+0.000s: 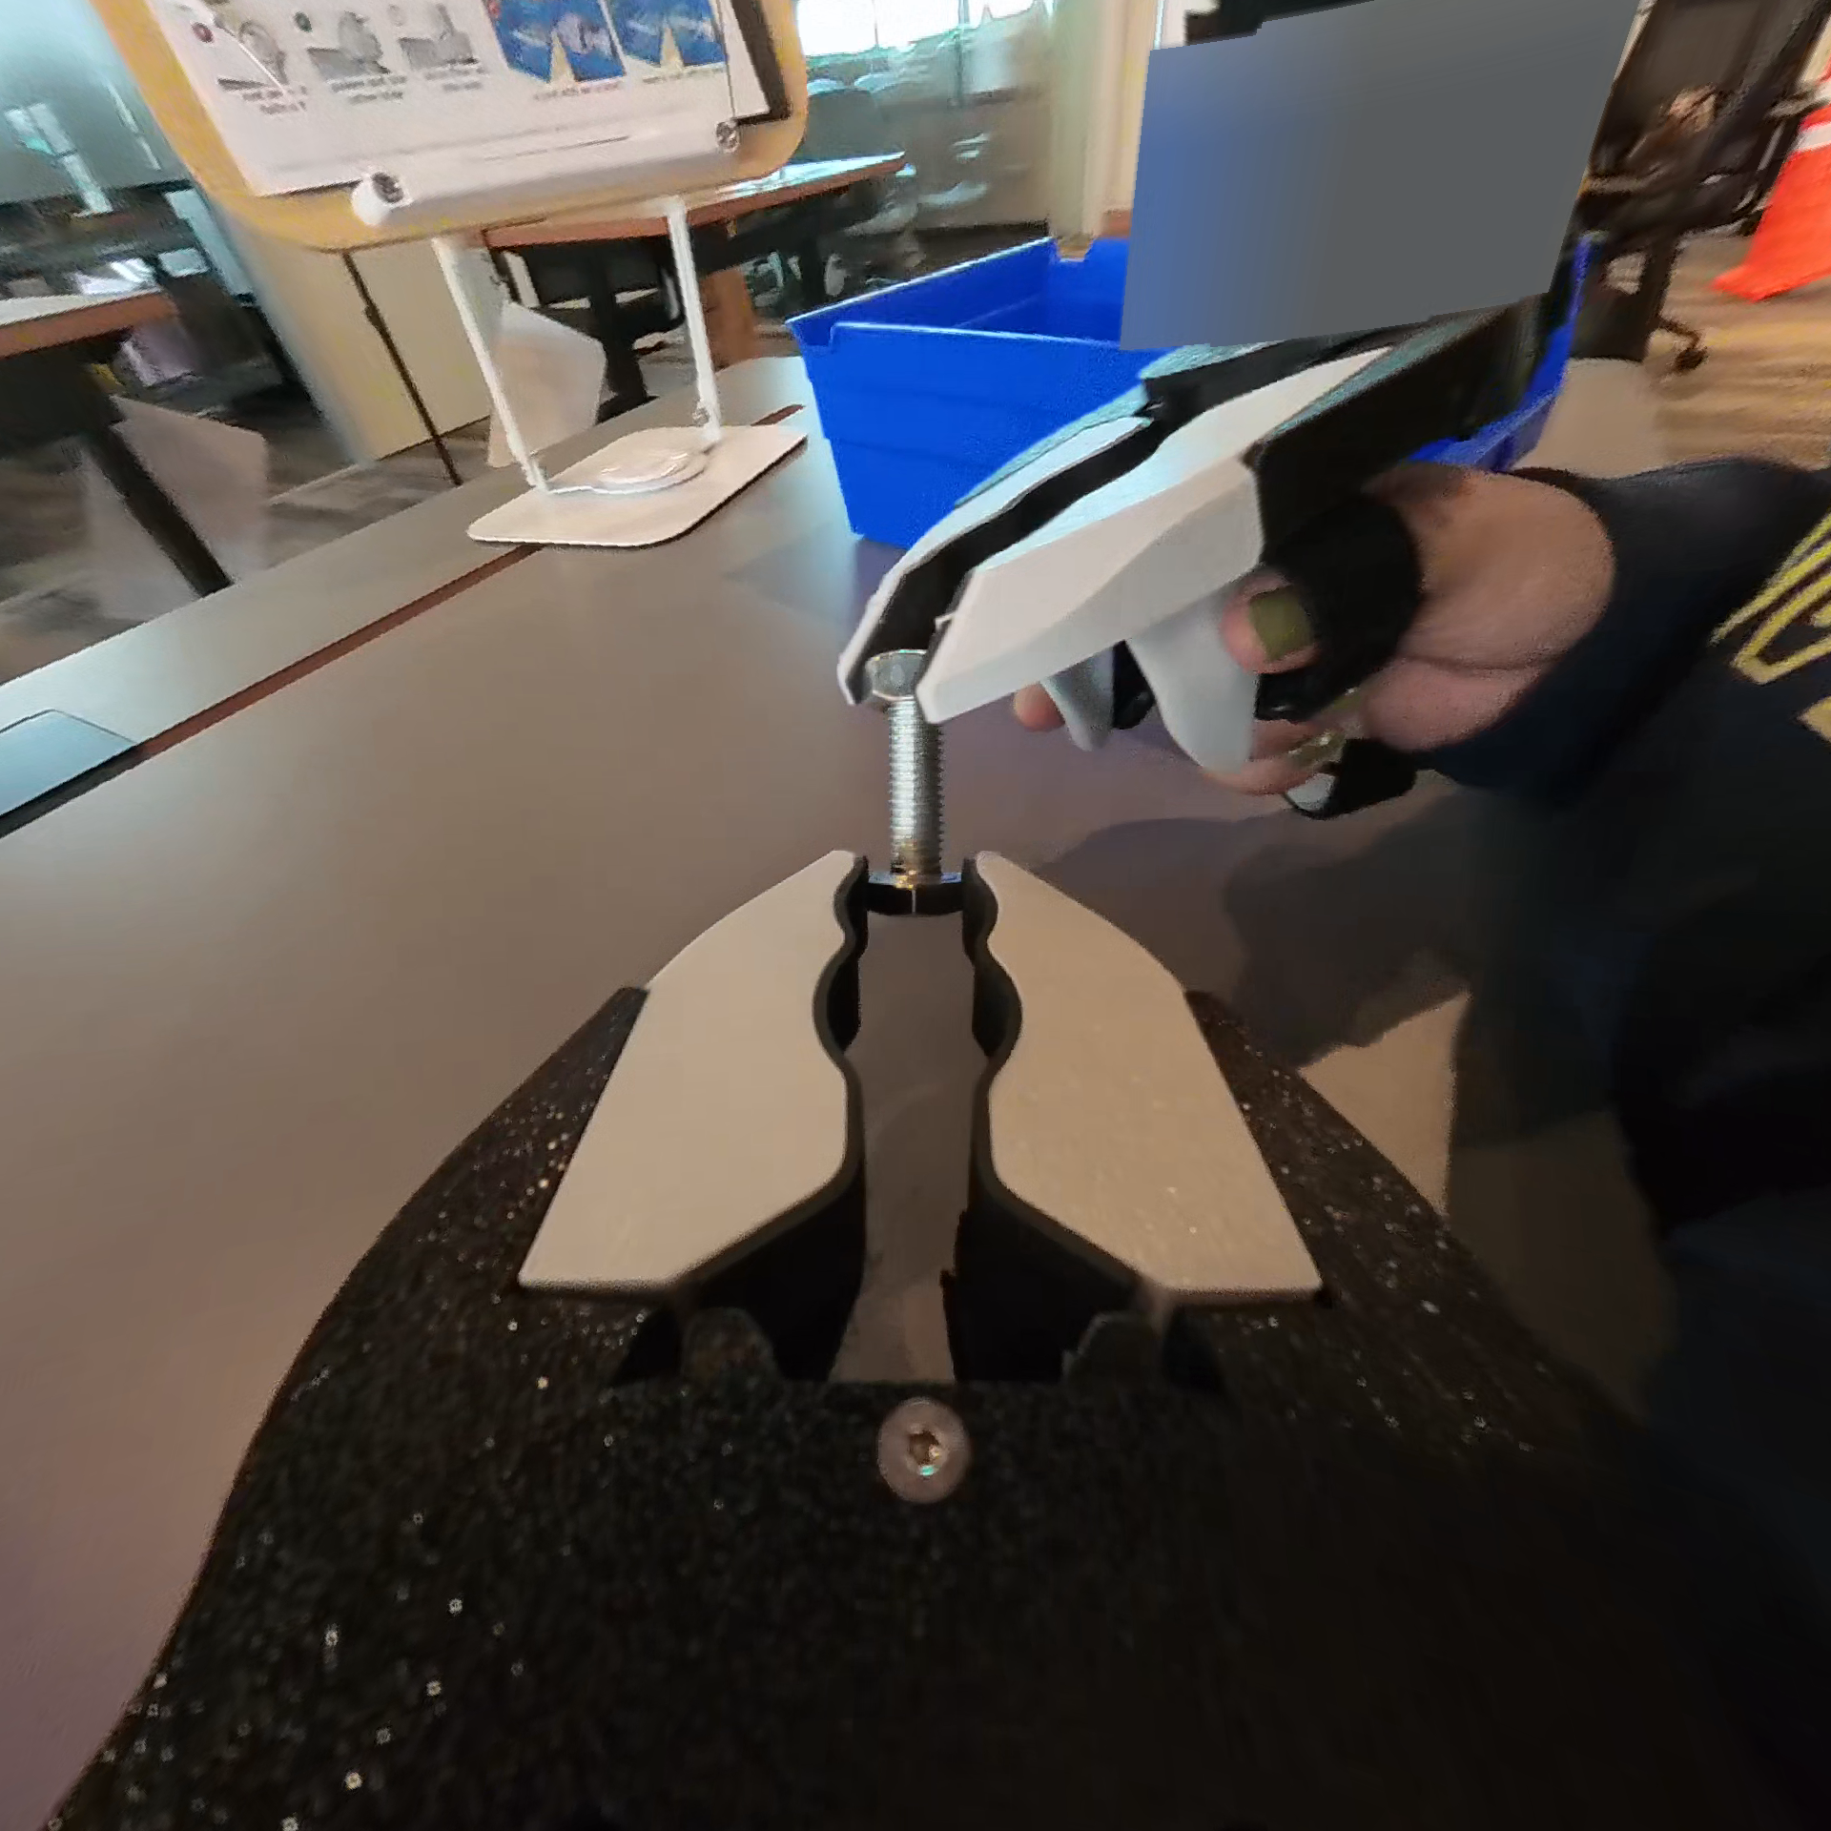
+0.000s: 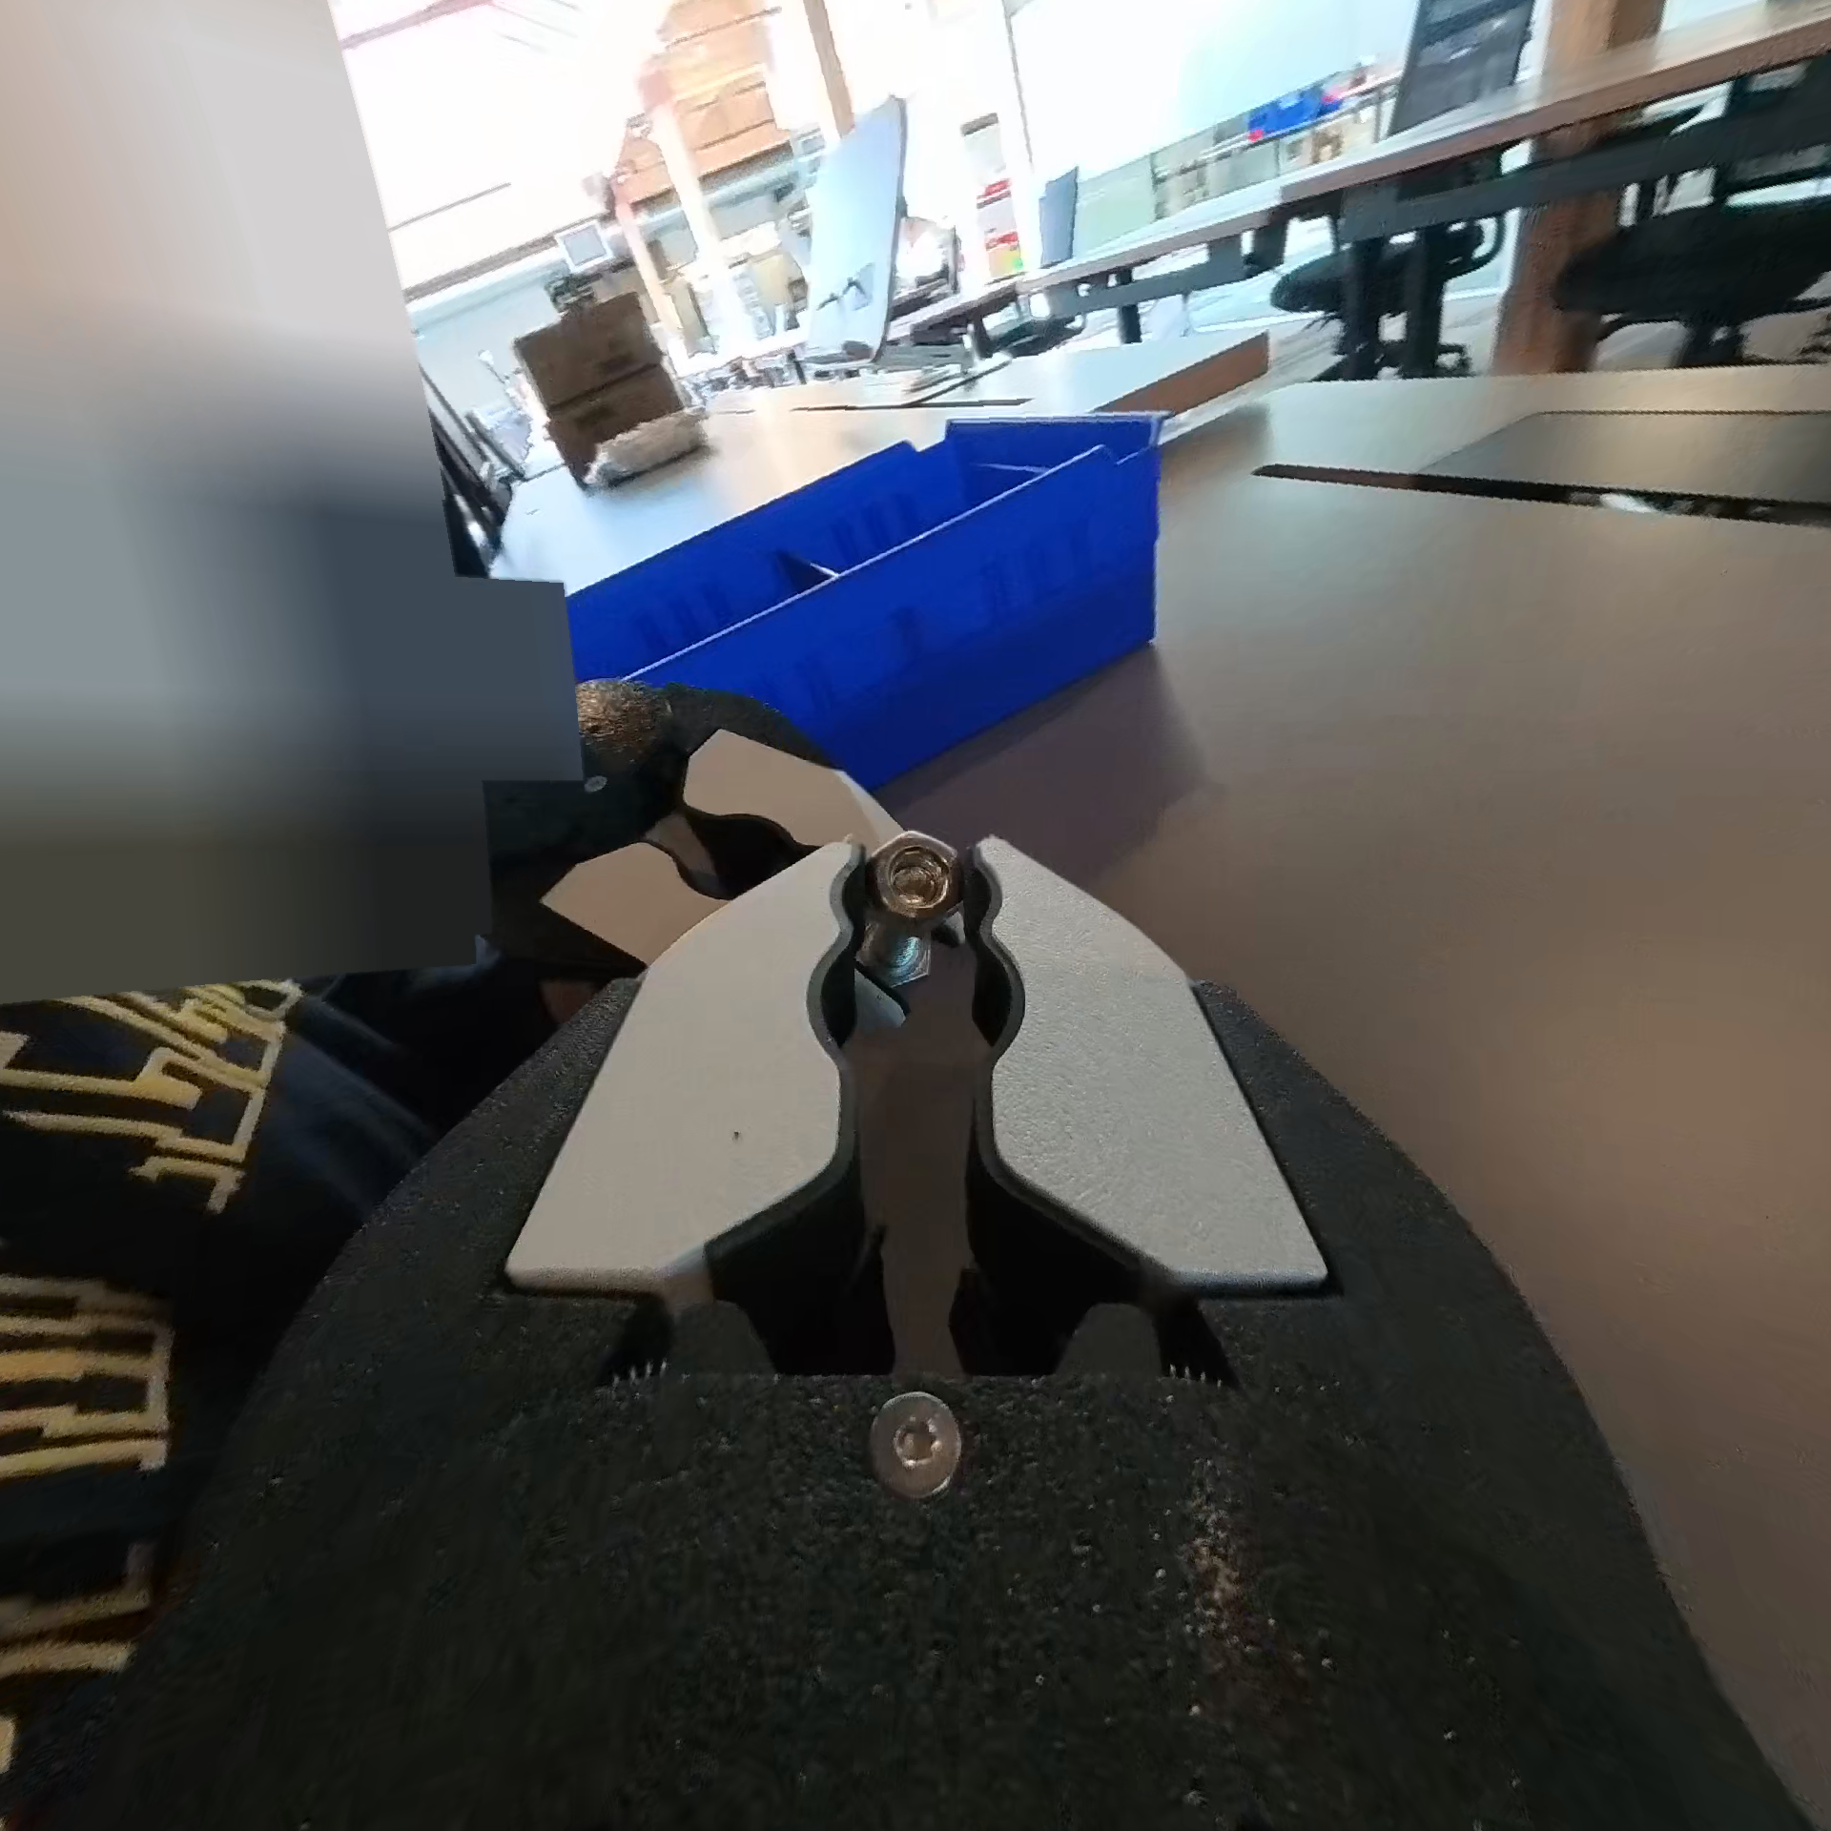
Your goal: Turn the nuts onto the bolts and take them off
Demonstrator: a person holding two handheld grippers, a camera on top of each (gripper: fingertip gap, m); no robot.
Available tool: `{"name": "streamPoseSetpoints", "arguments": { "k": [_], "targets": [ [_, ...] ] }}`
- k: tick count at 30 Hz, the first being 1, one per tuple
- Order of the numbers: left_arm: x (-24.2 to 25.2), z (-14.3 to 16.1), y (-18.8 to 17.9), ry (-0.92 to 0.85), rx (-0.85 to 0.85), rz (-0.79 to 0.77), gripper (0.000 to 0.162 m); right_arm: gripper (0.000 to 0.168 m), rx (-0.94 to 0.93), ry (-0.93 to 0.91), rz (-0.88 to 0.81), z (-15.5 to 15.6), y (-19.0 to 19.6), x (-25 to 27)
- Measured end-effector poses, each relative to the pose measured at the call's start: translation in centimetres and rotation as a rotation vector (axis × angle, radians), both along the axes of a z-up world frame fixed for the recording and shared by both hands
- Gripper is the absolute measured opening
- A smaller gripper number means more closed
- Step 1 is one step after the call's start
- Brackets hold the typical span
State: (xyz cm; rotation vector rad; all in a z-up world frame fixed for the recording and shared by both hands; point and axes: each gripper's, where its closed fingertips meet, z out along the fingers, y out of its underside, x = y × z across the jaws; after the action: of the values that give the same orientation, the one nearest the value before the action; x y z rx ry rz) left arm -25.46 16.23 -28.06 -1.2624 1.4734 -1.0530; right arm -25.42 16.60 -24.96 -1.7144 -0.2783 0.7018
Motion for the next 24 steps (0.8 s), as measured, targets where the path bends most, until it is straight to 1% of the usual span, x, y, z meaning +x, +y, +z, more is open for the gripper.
{"name": "streamPoseSetpoints", "arguments": {
  "k": [5, 11, 15, 18, 19, 22, 24],
  "targets": [
    [0.0, 0.1, -0.1, -0.010, -0.004, -0.006, 0.017, 0.019, 0.041, -0.054, -0.013, 0.2, -0.1, 0.0],
    [-0.1, 0.4, -0.3, -0.026, -0.013, -0.026, 0.017, 0.019, 0.060, -0.050, 0.005, 0.5, -0.2, -0.1],
    [0.0, 0.5, -0.8, -0.033, -0.005, -0.050, 0.017, 0.021, 0.076, -0.080, 0.021, 0.5, -0.4, -0.5],
    [0.0, 0.6, -0.9, -0.041, -0.012, -0.059, 0.017, 0.020, 0.089, -0.091, 0.021, 0.6, -0.3, -0.6],
    [0.0, 0.7, -0.9, -0.047, -0.020, -0.062, 0.017, 0.021, 0.095, -0.088, 0.023, 0.7, -0.3, -0.7],
    [-0.1, 1.1, -0.9, -0.075, -0.053, -0.071, 0.017, 0.033, 0.129, -0.073, 0.022, 1.3, -0.5, -0.7],
    [-0.4, 2.0, -1.4, -0.129, -0.100, -0.116, 0.017, 0.034, 0.171, -0.056, 0.029, 2.1, -0.9, -0.7]
  ]
}}
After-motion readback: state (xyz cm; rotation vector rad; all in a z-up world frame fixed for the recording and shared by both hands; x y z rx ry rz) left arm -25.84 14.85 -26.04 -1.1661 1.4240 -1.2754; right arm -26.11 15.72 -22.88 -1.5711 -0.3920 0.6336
